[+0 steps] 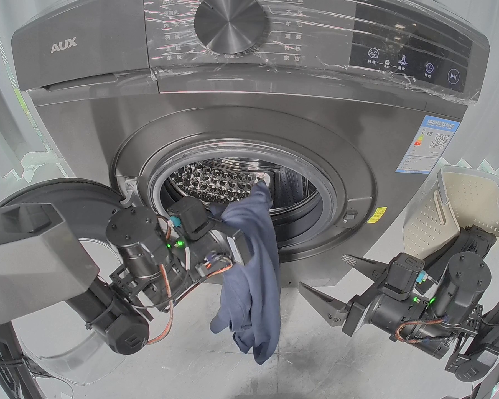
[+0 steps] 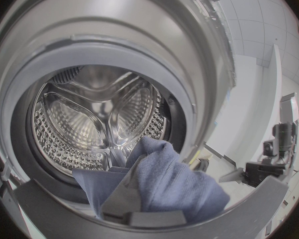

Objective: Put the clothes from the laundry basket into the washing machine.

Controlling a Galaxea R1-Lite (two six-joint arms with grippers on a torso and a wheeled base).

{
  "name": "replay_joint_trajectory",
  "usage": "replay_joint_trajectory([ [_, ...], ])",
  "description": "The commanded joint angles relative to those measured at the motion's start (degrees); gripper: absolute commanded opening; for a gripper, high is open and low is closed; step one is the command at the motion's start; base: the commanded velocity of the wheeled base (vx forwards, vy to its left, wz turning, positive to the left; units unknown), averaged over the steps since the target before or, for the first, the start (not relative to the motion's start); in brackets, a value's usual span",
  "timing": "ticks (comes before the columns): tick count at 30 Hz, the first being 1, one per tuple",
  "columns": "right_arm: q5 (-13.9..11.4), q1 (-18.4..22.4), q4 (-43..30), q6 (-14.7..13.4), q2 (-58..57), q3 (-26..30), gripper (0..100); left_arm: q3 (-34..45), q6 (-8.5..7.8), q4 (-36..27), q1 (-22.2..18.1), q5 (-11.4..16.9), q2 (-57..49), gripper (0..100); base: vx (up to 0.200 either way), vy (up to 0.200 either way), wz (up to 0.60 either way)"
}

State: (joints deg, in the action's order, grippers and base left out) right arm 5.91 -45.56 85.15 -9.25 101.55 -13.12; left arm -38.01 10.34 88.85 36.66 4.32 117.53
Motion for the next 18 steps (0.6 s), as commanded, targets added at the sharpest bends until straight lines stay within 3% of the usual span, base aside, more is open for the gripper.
replay_joint_trajectory([
  [1,0.0,0.2,0.0,0.1,-0.6,0.0,100,-8.2,0.82,-0.5,-1.9,-1.7,7.5,0,0.0,0.0,0.0],
  [8,0.0,0.0,0.0,0.1,-0.6,0.0,100,-10.9,0.56,-1.2,-2.6,-3.1,10.3,0,0.0,0.0,0.0],
  [9,0.0,0.1,0.0,0.1,-0.7,0.0,100,-9.3,0.47,-1.1,-2.9,-4.3,9.1,0,0.0,0.0,0.0],
  [18,0.1,-0.4,0.0,0.0,-0.7,-0.2,100,3.7,0.56,-1.6,1.0,-4.4,2.4,0,0.0,0.0,0.0],
])
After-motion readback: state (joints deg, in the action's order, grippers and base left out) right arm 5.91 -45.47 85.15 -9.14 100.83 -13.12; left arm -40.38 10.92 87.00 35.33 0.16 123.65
